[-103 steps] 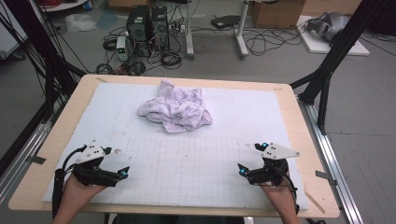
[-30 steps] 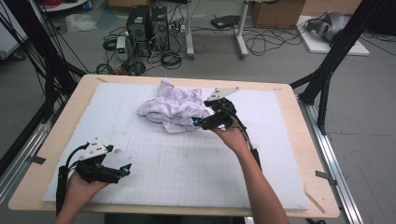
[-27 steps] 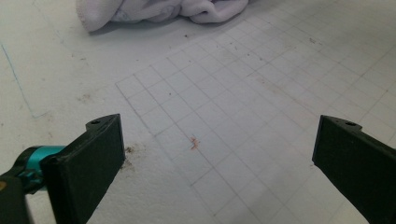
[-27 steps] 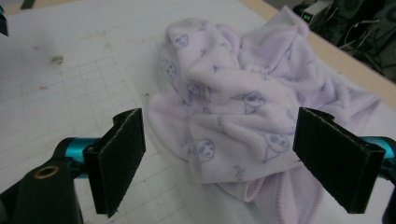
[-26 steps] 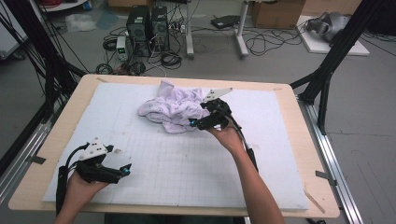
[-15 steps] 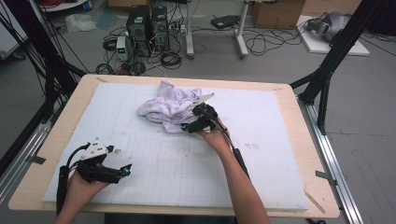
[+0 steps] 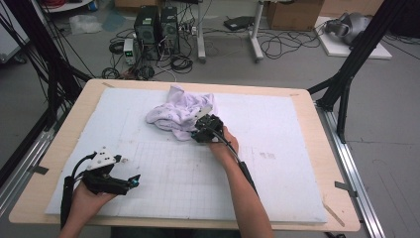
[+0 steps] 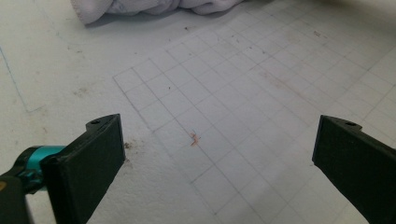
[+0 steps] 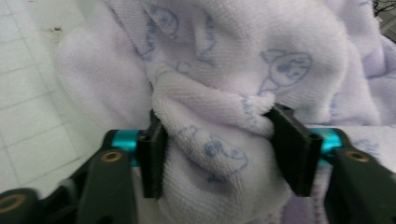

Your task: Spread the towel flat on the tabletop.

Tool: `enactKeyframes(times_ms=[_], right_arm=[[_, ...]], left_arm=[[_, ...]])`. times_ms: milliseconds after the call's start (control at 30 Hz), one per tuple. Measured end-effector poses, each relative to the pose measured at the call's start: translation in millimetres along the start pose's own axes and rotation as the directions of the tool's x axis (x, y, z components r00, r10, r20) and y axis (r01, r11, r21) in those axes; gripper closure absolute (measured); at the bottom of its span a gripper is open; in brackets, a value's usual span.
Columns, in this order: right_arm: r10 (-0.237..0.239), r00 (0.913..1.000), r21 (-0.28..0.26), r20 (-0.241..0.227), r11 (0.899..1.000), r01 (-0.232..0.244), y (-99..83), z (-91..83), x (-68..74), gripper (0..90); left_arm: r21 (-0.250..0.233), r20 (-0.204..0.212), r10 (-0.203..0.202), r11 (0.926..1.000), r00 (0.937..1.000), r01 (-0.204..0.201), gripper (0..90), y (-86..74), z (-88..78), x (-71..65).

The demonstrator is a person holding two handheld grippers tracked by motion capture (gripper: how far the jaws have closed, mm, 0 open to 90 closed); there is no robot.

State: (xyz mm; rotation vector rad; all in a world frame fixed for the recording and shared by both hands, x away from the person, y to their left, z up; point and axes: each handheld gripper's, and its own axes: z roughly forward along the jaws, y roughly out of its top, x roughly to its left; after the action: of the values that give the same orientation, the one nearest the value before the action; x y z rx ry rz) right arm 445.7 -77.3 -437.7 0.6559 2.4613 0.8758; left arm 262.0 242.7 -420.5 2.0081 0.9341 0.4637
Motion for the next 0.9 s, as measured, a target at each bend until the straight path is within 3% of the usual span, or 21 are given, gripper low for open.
enactKeyframes(times_ms=[100,200,367,433,600,767,900], right_arm=[[-0.007,1.0,0.001,0.002,1.0,0.007,0.4,-1.0,-2.1,52.2],[0.047,0.9983,-0.014,-0.034,0.999,-0.047,-0.4,-5.6,-9.8,63.1],[0.062,0.9944,-0.037,-0.086,0.997,-0.066,-1.0,-16.3,-17.4,67.4],[0.082,0.9905,-0.089,-0.111,0.992,-0.092,-0.4,-32.8,-24.9,67.9],[0.063,0.9852,-0.148,-0.16,0.985,-0.087,3.8,-65.9,-30.0,67.9],[0.016,0.9768,-0.164,-0.214,0.985,-0.052,-0.4,-92.4,-24.6,67.8],[-0.019,0.9561,-0.174,-0.292,0.984,-0.034,-13.3,-117.1,-18.9,67.7]], left_arm=[[0.001,0.001,0.003,1.0,1.0,-0.003,2.9,0.3,-0.1,-0.2],[0.003,-0.002,0.013,0.9999,0.9999,-0.013,4.3,0.3,0.1,0.1],[-0.006,-0.001,0.004,1.0,1.0,-0.004,4.5,0.2,-0.4,0.9],[-0.005,-0.005,0.006,1.0,1.0,-0.006,4.5,-0.1,-0.8,1.6],[-0.004,-0.003,0.007,1.0,1.0,-0.007,4.5,0.4,-1.4,2.3],[-0.015,-0.001,0.013,0.9998,0.9999,-0.013,4.5,1.5,-2.1,0.2],[-0.027,0.011,0.007,0.9996,0.9999,-0.006,4.5,3.2,-4.3,-1.5]])
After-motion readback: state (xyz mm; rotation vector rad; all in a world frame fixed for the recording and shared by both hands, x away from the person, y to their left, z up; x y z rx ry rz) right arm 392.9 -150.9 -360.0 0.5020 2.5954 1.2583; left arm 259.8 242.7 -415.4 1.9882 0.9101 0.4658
